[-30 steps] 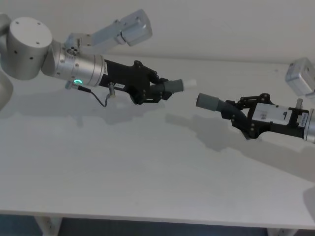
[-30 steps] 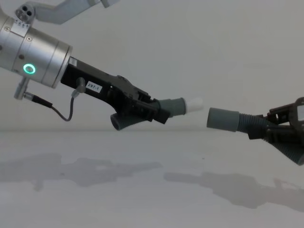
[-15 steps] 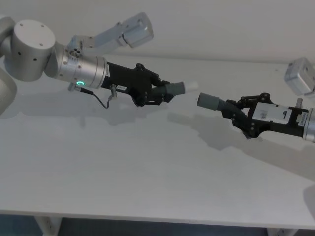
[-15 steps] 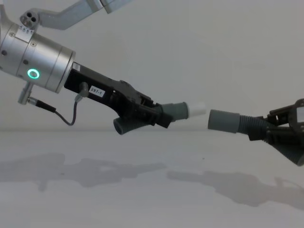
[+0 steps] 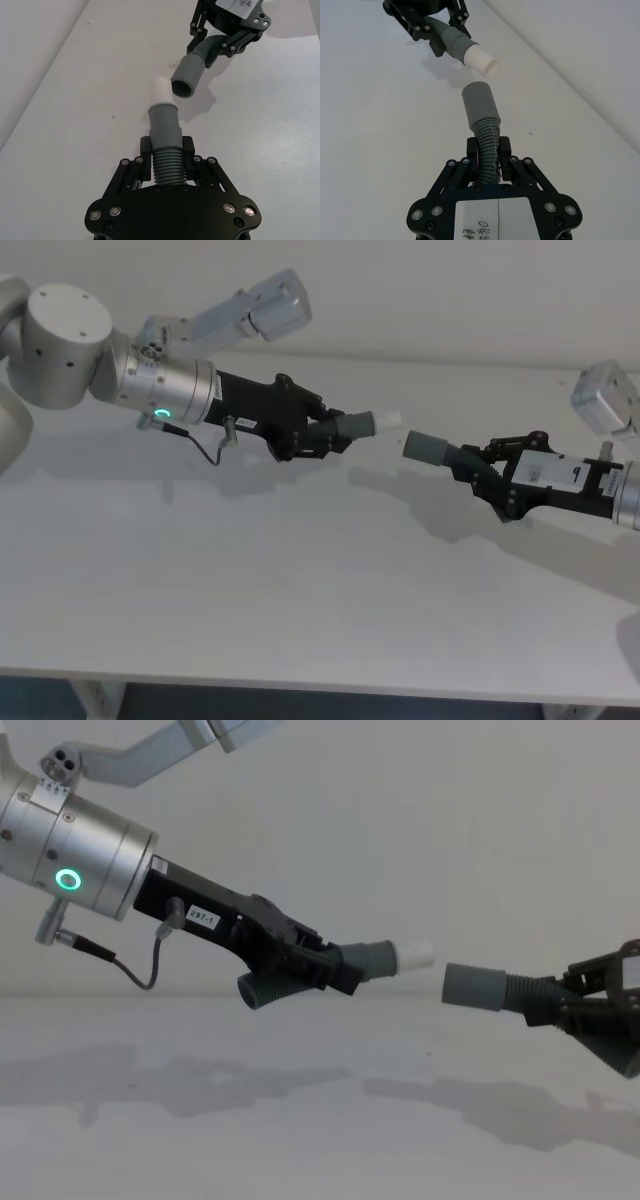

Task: Use both hands to pick up one end of the pipe from the table, align the ends, and insert them.

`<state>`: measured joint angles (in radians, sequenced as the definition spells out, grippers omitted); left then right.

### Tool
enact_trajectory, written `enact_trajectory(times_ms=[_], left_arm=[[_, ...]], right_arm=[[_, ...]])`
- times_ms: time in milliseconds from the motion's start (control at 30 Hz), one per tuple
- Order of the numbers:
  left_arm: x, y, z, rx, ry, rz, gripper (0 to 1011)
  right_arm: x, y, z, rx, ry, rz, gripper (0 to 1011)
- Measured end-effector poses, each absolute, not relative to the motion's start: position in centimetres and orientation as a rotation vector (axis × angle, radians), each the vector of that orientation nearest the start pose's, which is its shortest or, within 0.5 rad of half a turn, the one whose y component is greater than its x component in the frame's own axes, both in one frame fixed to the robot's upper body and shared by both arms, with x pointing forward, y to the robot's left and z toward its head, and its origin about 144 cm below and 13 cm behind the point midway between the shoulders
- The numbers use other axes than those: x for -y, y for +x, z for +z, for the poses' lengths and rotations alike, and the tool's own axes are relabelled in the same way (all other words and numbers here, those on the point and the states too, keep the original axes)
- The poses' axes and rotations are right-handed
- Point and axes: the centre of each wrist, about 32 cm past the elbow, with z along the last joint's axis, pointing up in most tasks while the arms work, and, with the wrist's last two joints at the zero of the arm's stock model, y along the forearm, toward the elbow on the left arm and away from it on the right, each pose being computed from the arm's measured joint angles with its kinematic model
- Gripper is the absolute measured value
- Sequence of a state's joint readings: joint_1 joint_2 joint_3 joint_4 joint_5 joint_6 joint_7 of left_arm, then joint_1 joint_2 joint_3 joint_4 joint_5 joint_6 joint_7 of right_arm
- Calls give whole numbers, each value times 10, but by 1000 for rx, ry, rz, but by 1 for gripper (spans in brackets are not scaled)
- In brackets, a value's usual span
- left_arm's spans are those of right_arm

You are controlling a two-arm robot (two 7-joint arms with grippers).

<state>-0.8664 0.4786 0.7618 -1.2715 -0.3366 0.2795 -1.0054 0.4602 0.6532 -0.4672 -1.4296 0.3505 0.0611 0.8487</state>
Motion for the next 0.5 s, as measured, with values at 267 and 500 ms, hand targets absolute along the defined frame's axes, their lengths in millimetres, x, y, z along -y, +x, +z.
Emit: enact_trajectory(times_ms=[267,500], left_arm=[[-219,618,1321,143,498,204,347],[-218,618,1320,137,503,203,347]], right_arm=[[320,553,1244,183,-367,-471,244],[319,555,1244,184,-359,-469,244]])
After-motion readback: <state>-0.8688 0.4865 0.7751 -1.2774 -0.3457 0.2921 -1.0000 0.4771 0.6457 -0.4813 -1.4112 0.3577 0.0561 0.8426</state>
